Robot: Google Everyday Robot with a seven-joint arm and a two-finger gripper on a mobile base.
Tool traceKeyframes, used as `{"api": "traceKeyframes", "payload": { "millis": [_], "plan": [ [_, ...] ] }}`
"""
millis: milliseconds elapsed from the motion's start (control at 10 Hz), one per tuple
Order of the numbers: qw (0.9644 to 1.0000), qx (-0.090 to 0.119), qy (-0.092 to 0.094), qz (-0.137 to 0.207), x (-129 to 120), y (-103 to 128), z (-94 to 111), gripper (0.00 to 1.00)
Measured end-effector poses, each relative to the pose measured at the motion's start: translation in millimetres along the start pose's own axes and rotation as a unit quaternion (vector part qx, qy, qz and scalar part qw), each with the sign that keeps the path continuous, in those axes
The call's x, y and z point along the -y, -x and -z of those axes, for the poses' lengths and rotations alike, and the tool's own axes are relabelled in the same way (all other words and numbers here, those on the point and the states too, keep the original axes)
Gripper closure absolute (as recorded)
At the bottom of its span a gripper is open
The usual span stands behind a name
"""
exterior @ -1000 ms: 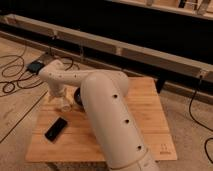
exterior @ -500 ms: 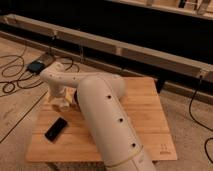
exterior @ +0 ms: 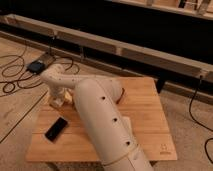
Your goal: Place the bottle in the ceramic bowl
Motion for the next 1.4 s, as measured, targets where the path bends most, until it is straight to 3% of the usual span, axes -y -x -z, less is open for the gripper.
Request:
{"api": "traceKeyframes", "payload": {
  "millis": [1400],
  "plan": [
    [1.0000, -0.003, 0.001, 0.002, -0.9, -3.2, -3.0, 0.20]
  ]
}}
